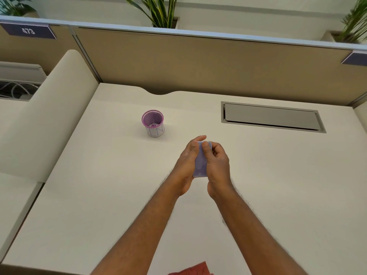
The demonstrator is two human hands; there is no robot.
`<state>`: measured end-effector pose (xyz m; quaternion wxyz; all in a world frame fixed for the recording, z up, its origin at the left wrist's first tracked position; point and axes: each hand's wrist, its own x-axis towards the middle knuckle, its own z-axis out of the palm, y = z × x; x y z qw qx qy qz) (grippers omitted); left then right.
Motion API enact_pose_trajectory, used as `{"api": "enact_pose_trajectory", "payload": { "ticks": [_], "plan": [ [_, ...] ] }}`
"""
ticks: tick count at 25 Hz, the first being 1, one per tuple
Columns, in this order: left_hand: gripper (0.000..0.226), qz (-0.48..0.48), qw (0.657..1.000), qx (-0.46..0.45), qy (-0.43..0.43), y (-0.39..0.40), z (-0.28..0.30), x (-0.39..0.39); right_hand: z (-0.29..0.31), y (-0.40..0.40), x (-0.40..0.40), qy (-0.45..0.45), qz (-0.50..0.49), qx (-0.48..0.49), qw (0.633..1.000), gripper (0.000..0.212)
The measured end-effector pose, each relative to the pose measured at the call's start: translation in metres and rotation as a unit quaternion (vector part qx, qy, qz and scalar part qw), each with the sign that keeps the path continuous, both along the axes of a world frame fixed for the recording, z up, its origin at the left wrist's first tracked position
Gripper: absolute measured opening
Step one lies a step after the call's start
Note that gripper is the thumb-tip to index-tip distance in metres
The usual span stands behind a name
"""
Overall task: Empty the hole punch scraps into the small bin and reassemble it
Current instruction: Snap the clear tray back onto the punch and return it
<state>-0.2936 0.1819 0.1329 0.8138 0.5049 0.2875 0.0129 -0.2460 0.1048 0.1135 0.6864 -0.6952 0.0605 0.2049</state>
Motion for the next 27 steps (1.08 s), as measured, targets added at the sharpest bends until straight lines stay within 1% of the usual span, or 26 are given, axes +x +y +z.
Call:
{"api": "enact_pose_trajectory", "payload": {
  "ticks": [4,11,15,18,22,27],
  "plan": [
    [0.039,0.038,0.999,-0.008,0.008,-0.006,-0.003,0.005,0.003,-0.006,0.004,0.02,0.001,0.018,1.0,0.022],
    [0.032,0.025,1.0,0.01,0.007,-0.012,-0.004,0.012,0.008,-0.013,0.011,0.055,-0.022,0.042,0.997,0.019],
    [0.025,0.025,1.0,0.01,-0.005,-0.017,-0.006,0.013,0.006,-0.013,0.012,0.033,-0.024,0.028,0.999,0.018],
    [0.028,0.029,0.999,0.012,-0.005,-0.019,-0.005,0.015,0.004,-0.013,0.009,0.01,-0.023,0.024,0.999,0.02],
    [0.034,0.025,0.999,0.025,-0.002,-0.018,-0.002,0.016,0.003,-0.013,0.007,-0.016,-0.034,0.017,0.999,0.016],
    [0.031,0.015,1.0,0.017,-0.003,-0.02,0.002,0.016,0.004,-0.01,0.011,0.003,-0.048,0.021,0.999,0.016]
  ]
}}
